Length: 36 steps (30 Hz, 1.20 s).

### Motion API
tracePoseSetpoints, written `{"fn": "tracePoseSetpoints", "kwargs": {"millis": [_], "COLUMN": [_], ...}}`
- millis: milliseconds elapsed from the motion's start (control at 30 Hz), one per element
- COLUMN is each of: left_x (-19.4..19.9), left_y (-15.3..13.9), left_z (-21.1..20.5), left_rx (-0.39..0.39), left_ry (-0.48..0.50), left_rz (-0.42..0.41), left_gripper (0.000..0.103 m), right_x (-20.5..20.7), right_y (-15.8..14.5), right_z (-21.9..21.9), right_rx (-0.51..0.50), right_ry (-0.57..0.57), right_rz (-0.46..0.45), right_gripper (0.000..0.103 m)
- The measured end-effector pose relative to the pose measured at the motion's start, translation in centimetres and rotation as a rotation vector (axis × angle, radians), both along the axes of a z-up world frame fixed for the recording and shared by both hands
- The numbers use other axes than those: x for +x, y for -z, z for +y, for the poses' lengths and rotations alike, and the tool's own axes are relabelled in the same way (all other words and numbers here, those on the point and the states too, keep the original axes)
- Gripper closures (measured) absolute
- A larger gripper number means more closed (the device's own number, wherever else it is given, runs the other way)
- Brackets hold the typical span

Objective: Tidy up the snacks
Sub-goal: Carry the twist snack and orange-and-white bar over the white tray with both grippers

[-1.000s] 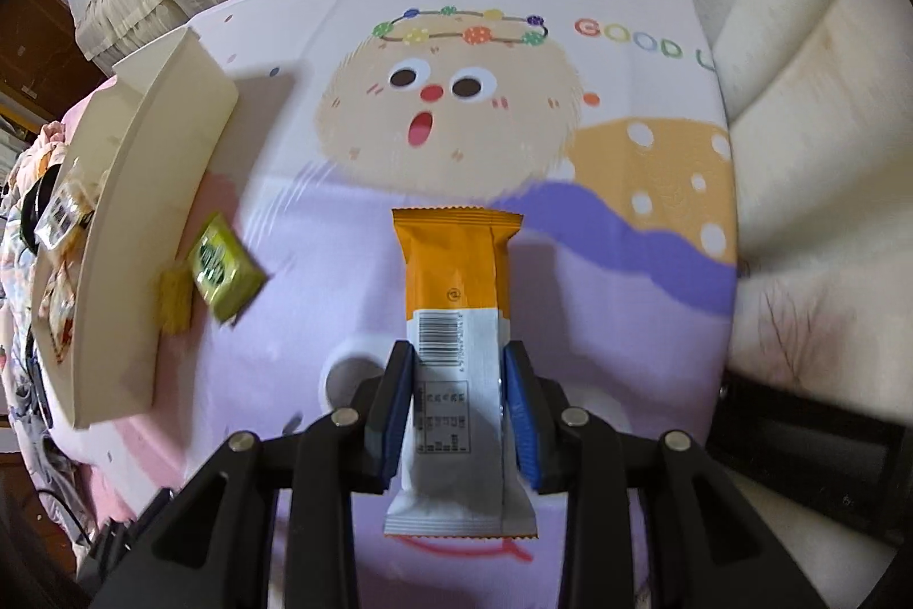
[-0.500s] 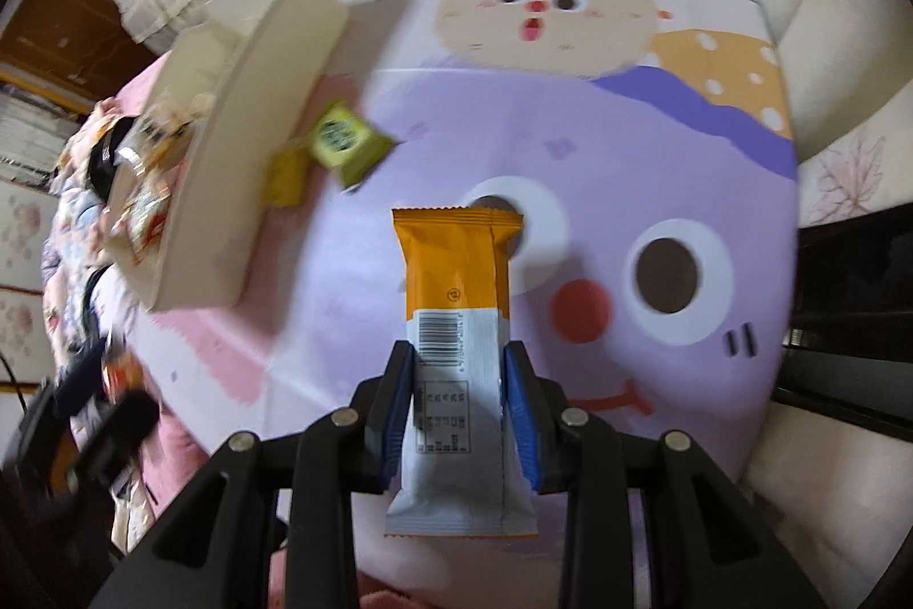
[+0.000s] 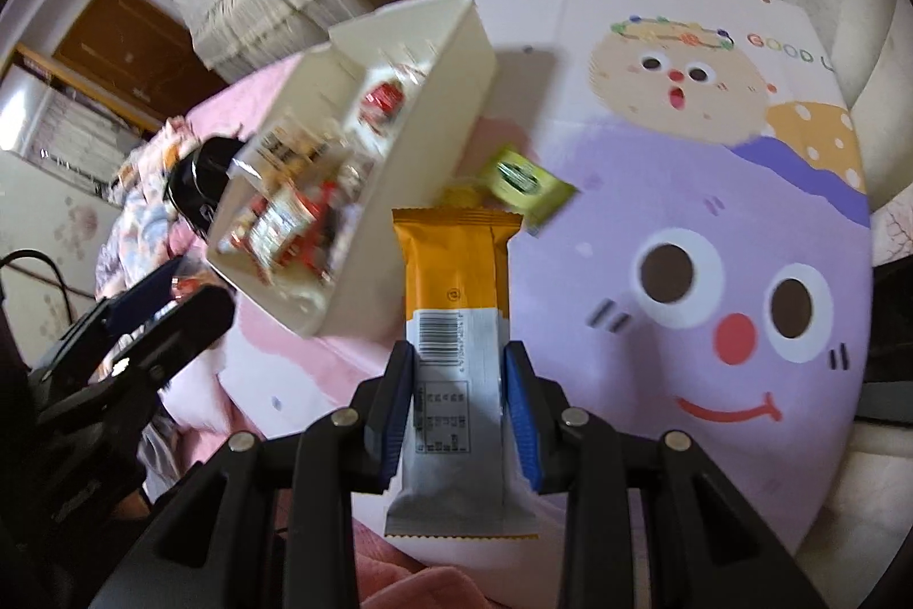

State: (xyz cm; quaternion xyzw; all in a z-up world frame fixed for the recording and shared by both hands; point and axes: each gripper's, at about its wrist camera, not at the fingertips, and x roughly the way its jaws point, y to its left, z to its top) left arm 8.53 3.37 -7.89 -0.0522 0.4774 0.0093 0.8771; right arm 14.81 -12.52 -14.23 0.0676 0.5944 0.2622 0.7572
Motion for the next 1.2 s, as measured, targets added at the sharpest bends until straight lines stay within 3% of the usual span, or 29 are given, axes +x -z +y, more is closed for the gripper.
{"fn": "tracePoseSetpoints", "kwargs": {"millis": [333,833,900,967,1033,1200], "left_x": [1.7,2.7,2.8,3.0,3.0,3.0], "left_y": [-0.7,0.6,0.9,1.0,1.1,1.6], "left_z": [7.4,15.8,16.2,16.6,16.7,16.6], "left_rx": [0.005,0.004,-0.006,-0.042,-0.048,-0.054], "left_ry": [0.111,0.215,0.221,0.238,0.244,0.250], "left_rz": [-0.020,-0.013,-0.006,-0.001,-0.001,0.022], "left_gripper": [0.042,0.040,0.037,0.022,0.014,0.014], "right_x": [-0.7,-1.9,-1.8,-1.7,-1.5,-1.7], "right_y": [-1.4,-0.2,0.0,0.3,0.7,1.0], "right_z": [5.3,12.6,13.3,13.5,13.3,12.7], "right_rx": [0.119,0.209,0.204,0.197,0.190,0.178], "right_ry": [0.129,0.282,0.296,0.312,0.336,0.384], "right_rz": [-0.078,-0.123,-0.116,-0.099,-0.077,-0.064], "right_gripper": [0.071,0.071,0.070,0.068,0.068,0.054]}}
